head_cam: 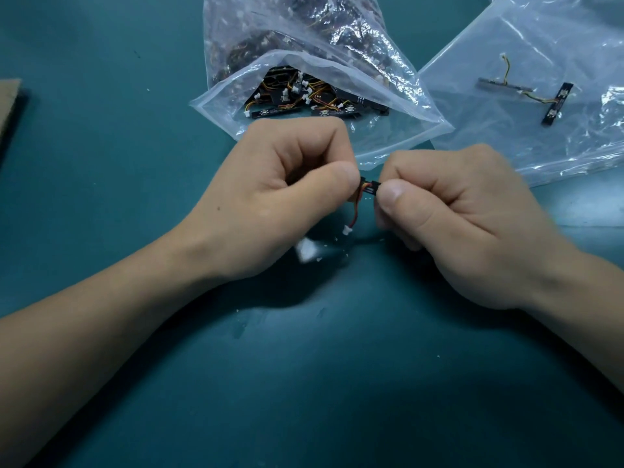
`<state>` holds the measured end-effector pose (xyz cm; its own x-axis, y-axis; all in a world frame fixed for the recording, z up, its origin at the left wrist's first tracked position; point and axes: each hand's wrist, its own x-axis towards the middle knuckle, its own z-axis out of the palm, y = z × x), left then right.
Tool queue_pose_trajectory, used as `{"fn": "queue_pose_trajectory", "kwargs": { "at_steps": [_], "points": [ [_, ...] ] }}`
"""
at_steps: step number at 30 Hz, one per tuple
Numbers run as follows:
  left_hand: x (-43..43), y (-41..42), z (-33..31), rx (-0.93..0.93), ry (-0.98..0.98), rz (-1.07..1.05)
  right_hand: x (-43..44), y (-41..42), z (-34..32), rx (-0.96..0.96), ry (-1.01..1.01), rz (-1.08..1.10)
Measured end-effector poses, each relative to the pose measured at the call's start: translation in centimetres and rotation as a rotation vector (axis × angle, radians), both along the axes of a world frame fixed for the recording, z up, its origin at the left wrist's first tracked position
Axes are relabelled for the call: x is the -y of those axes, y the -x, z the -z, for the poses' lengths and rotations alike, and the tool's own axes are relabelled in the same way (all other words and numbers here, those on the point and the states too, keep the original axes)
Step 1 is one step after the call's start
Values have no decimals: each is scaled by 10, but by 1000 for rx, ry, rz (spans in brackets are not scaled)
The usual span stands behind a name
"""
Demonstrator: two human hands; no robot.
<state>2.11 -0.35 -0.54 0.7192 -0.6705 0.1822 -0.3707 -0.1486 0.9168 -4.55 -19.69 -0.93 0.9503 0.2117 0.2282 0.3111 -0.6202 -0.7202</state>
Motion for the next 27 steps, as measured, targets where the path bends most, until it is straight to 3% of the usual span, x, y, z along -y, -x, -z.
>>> {"fn": "queue_pose_trajectory", "kwargs": {
  "at_steps": [3,8,10,12,14,17,23,27],
  "points": [
    [0,-2,2,18,-42,-11,0,1,2,27,-7,-2],
    [0,-4,8,-10,90,-34,2,0,4,30,-72,16],
    [0,-5,9,32,156,-138,0,-1,3,103,-241,98],
    [0,-5,9,196,148,-285,1,-3,2,155,-525,249],
    [-1,-4,7,394,87,-393,4,-8,3,98,-661,380],
    [0,3,7,633,-69,-467,7,-8,7,22,-621,388],
    [5,0,10,508,-675,-350,-1,-1,6,40,-351,211],
    [7,-1,11,539,-813,-289,-4,2,6,49,-60,96]
  ]
}}
